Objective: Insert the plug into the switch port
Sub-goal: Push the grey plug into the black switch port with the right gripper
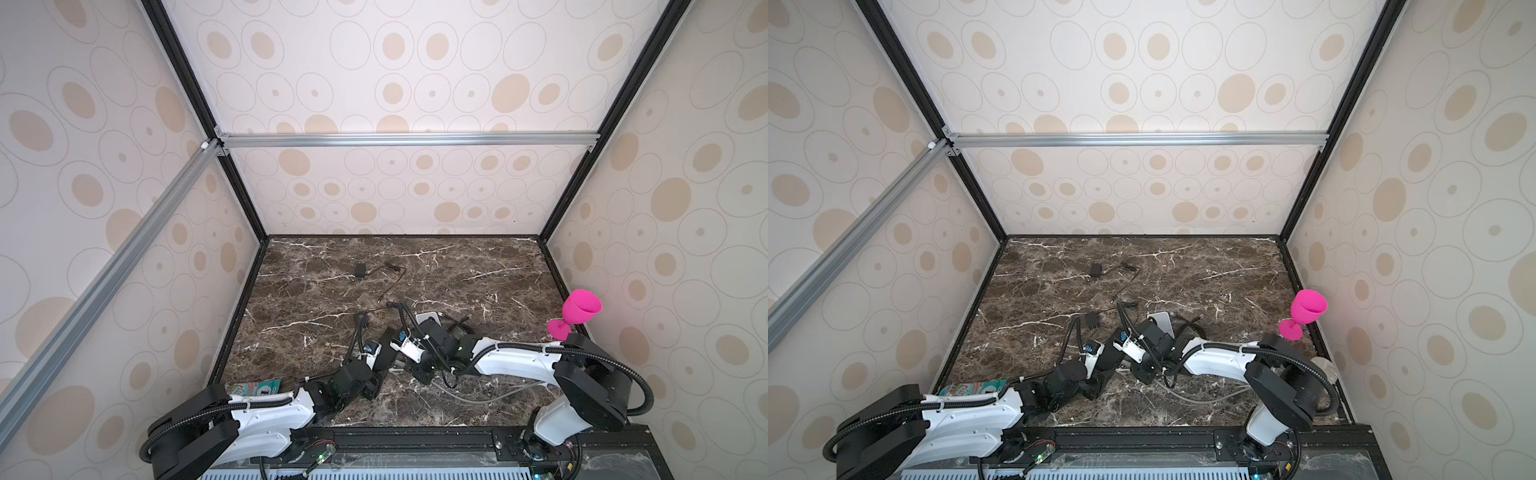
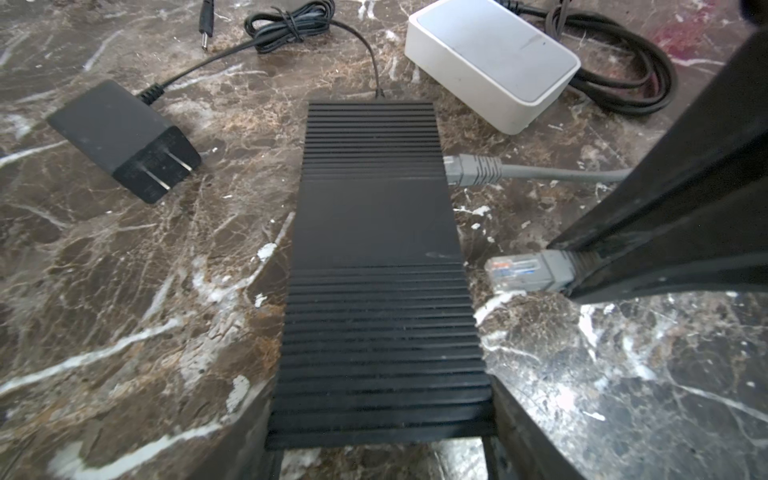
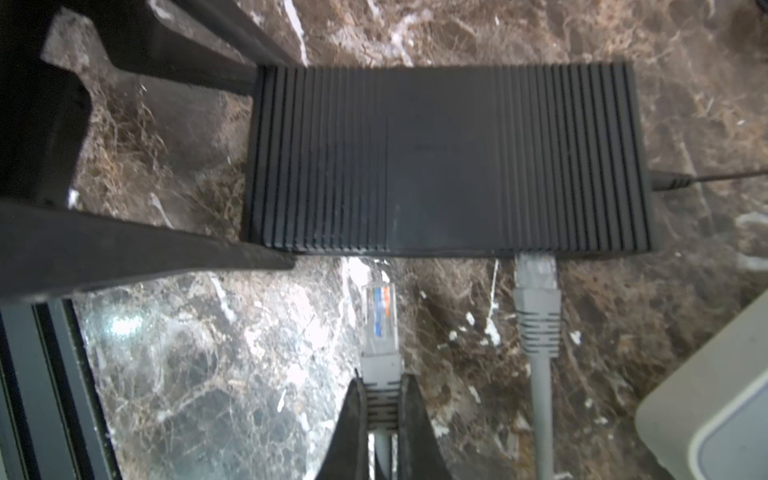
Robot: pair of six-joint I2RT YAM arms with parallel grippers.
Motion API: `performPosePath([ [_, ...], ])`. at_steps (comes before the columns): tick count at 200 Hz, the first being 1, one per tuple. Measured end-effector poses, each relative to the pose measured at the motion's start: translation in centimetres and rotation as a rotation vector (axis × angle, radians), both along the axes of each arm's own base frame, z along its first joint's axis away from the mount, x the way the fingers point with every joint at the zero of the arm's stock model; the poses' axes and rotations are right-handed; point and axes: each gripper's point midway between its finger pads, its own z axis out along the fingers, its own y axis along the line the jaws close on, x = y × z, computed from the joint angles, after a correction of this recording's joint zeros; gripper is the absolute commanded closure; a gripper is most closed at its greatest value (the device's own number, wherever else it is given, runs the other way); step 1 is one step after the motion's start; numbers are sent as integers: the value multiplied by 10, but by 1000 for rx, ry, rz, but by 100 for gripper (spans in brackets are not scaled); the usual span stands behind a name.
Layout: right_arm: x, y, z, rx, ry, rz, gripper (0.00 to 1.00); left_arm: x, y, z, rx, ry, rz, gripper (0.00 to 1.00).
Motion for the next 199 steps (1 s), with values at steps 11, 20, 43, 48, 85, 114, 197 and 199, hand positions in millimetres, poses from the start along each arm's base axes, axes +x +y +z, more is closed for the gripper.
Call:
performPosePath([
  [11,0,0,0,-2,1,0,100,0,0,1,-3,1,-1,100],
  [20,-1,0,0,-2,2,1,100,-1,-1,2,-7,3,-4,100],
  [43,-1,0,0,0,3,4,100,-2,-3,2,-14,10,-16,100],
  [48,-2,0,0,0,3,4,100,-3,-4,2,-16,11,-19,100],
  [85,-1,1,1,2,3,6,100,-6,-8,2,-29,24,-40,100],
  [114,-2,1,0,1,4,6,100,-7,-10,3,-39,27,-48,100],
  [197,-4,1,-1,-5,10,9,100,-9,-15,4,-61,41,-70,100],
  [199,-4,1,-1,-6,10,9,100,-9,-15,4,-61,42,-71,100],
])
